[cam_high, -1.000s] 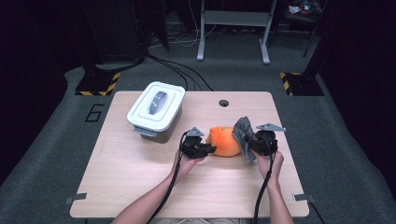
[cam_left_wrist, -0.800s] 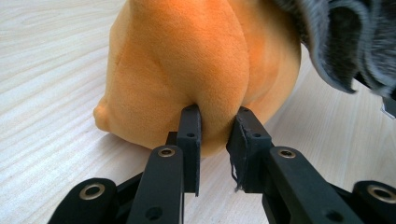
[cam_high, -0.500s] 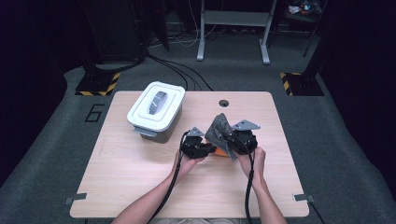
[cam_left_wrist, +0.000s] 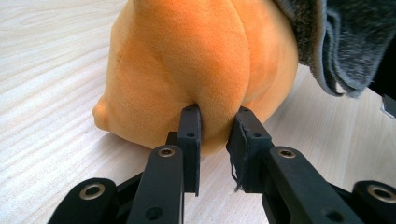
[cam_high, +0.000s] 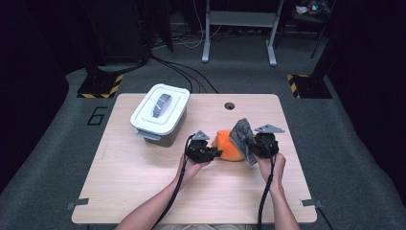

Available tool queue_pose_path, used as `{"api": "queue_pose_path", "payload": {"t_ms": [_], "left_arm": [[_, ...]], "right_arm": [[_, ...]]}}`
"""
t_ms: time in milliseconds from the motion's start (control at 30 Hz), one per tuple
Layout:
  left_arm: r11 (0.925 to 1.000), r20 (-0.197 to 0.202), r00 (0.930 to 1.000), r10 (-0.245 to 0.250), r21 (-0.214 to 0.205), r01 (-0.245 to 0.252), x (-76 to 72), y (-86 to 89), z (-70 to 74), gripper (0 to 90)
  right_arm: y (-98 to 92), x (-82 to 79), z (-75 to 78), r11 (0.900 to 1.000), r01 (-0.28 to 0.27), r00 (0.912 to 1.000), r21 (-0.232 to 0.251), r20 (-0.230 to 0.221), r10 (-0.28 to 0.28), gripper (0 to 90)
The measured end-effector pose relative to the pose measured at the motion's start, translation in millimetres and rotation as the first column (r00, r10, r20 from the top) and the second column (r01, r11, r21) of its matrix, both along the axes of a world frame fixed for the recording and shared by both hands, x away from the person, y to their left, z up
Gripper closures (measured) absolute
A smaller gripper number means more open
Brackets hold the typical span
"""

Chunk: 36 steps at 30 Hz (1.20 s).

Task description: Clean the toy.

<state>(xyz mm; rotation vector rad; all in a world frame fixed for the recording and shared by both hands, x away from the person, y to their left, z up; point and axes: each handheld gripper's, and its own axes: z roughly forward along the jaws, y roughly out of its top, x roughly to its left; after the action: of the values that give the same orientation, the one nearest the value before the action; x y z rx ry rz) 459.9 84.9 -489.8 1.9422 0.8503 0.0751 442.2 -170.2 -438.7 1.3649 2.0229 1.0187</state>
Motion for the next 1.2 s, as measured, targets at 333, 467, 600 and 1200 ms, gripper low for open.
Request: {"api": "queue_pose_path", "payload": {"t_ms": [333,467,600,1200], "left_arm": [[1.0000,-0.002,1.0000,-0.004,-0.001,0.004,0.5,0.8,-0.8,74.2],[0.9988,0.066,0.9972,-0.037,0.036,0.035,-0.8,0.4,0.4,69.2],[0.9928,0.129,0.9895,-0.064,0.108,0.050,-7.4,-1.3,-1.1,49.3],[0.9848,0.134,0.9889,-0.064,0.169,0.041,-7.8,-6.0,-8.2,75.4]], "right_arm": [[-26.2,14.8,-27.0,0.9949,0.069,0.9936,0.073,-0.094,-0.062,70.2],[-25.1,15.1,-26.2,0.9955,0.073,0.9934,0.060,-0.093,-0.067,70.2],[-24.3,15.1,-25.4,0.9957,0.075,0.9935,0.055,-0.090,-0.070,70.1],[-19.8,9.0,-14.7,0.9963,0.058,0.9972,0.063,-0.050,-0.055,70.3]]}}
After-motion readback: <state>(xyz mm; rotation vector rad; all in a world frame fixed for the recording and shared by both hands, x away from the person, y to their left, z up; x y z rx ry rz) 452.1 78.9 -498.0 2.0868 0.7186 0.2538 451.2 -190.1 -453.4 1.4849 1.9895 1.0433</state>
